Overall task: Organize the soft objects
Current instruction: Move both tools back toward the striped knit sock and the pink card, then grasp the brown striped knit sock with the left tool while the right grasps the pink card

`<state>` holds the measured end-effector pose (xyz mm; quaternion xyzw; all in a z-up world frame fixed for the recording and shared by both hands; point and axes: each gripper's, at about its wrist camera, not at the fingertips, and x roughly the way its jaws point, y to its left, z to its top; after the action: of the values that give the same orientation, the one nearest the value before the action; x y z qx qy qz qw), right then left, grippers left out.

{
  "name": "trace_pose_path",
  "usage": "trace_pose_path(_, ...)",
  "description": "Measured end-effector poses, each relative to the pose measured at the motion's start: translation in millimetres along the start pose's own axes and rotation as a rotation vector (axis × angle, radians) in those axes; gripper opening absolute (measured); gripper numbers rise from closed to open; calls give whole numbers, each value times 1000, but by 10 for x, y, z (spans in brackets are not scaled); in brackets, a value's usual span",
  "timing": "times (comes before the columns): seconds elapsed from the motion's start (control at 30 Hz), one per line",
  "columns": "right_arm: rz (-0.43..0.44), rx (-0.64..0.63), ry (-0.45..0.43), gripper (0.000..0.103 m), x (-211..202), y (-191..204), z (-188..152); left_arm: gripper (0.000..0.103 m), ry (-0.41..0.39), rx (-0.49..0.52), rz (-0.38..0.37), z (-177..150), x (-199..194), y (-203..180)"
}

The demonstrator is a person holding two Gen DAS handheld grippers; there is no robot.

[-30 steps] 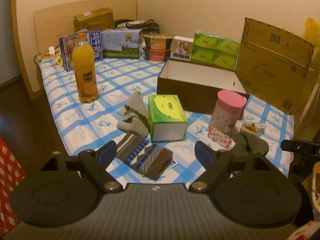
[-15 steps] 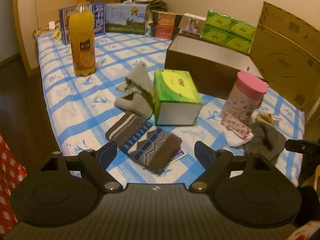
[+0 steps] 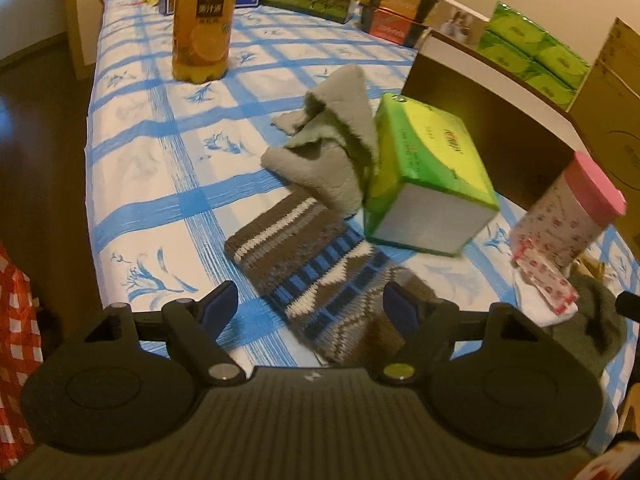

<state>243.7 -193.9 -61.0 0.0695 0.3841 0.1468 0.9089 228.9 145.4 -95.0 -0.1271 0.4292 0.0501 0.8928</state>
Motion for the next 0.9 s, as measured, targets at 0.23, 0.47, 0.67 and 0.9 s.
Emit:
trace_pose_path(0.23, -8, -47, 13, 61, 323, 17, 64, 74, 6, -41, -17, 19, 183, 65)
trace_pose_path(0.47, -22, -57, 52, 54, 608, 30, 26, 65, 18, -61, -38, 21, 325, 54)
trace_pose_path(0.67, -21, -55, 62, 53, 647, 14, 6, 31, 28, -67, -20, -1, 432, 48)
trace_pose_path(0.9, -20, -48, 64, 53, 674, 5, 7, 38, 33, -81, -3, 32, 417, 160)
